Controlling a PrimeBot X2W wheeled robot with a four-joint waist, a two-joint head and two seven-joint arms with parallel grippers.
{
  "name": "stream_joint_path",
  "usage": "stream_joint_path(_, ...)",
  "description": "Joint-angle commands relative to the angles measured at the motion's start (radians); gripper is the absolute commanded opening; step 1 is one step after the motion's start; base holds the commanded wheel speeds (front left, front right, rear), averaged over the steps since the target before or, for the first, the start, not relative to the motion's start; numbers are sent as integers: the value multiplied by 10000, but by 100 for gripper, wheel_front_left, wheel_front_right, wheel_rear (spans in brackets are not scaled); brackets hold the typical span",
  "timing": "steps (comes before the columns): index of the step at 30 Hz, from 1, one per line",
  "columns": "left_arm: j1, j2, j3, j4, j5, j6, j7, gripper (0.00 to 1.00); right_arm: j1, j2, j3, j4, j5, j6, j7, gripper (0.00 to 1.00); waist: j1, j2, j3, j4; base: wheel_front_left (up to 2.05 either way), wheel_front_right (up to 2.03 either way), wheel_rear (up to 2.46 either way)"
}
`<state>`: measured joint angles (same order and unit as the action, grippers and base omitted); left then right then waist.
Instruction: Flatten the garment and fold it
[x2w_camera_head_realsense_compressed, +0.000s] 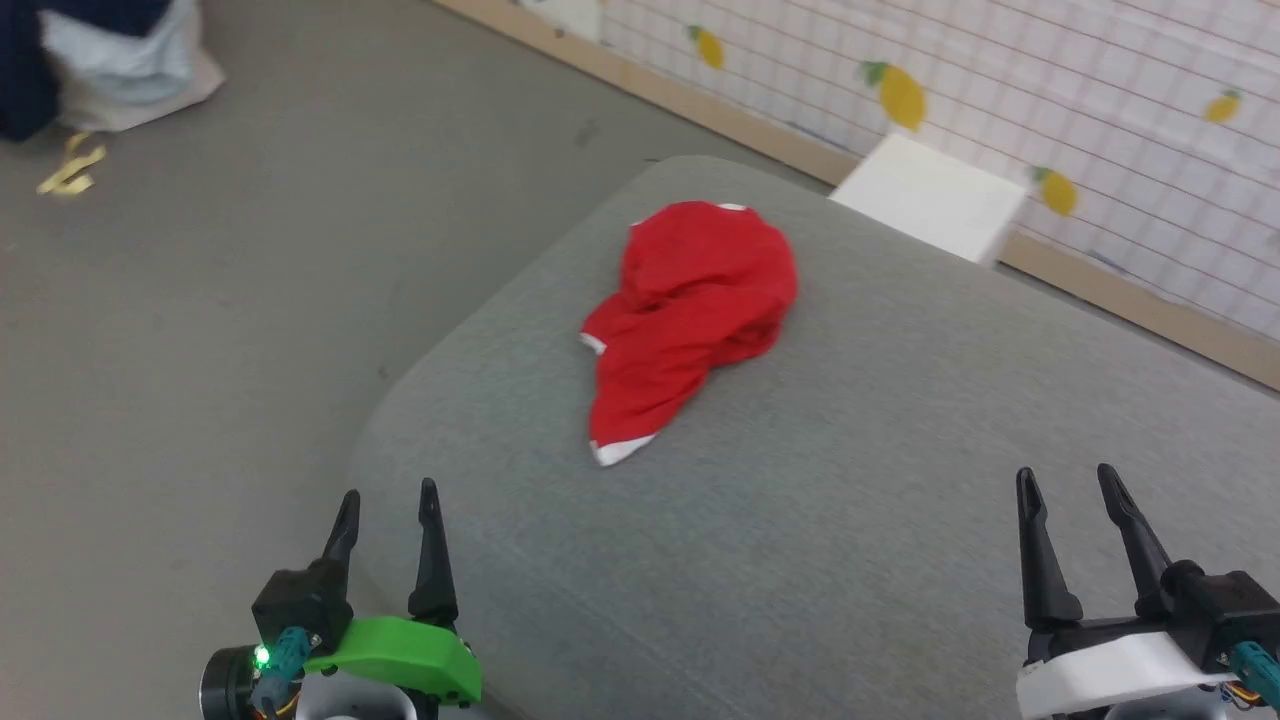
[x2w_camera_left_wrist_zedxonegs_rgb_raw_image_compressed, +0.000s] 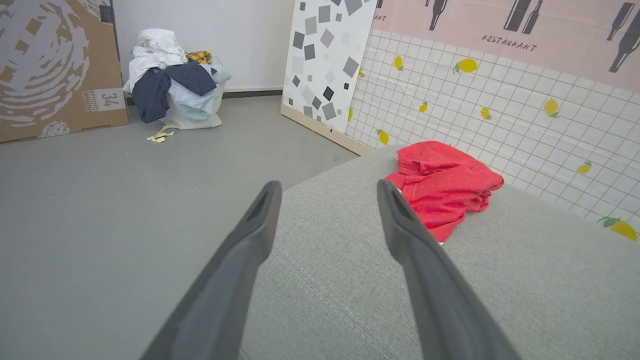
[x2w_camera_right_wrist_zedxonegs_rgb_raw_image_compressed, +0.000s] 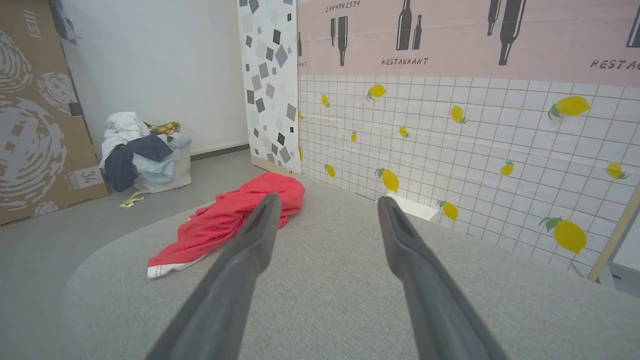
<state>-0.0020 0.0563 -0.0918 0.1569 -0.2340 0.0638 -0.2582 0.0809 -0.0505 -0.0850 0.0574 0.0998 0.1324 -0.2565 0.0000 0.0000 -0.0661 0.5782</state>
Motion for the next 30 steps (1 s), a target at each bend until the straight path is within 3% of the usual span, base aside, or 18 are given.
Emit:
stream_joint_path(1,-33,-3,13,-5,78,-65,-36,100,-170,3,11,15,68,-17,-53,100,0,0,31,782,0,0,0)
stream_joint_path(9,-21,-14,107,-12,143,-118,-36,100,-246,3,100,60,59,-17,-53,100,0,0,10,1105,0,0,0)
stream_joint_path(18,21,-21,258,-62,152,-181,-36,100,-222,3,201,62,50,-17,-53,100,0,0,148,874,0,0,0)
stream_joint_path(24,-758,-16,308,-82,-60,-523,-36,100,-523,3,124,-202,-199,-17,-53,100,0,0,1081,325,0,0,0)
stream_joint_path(30,-2724,74,640,285,-1051,-1039,413,100,-1148,3,92,-485,-614,-17,-53,100,0,0,2649,-811,0,0,0)
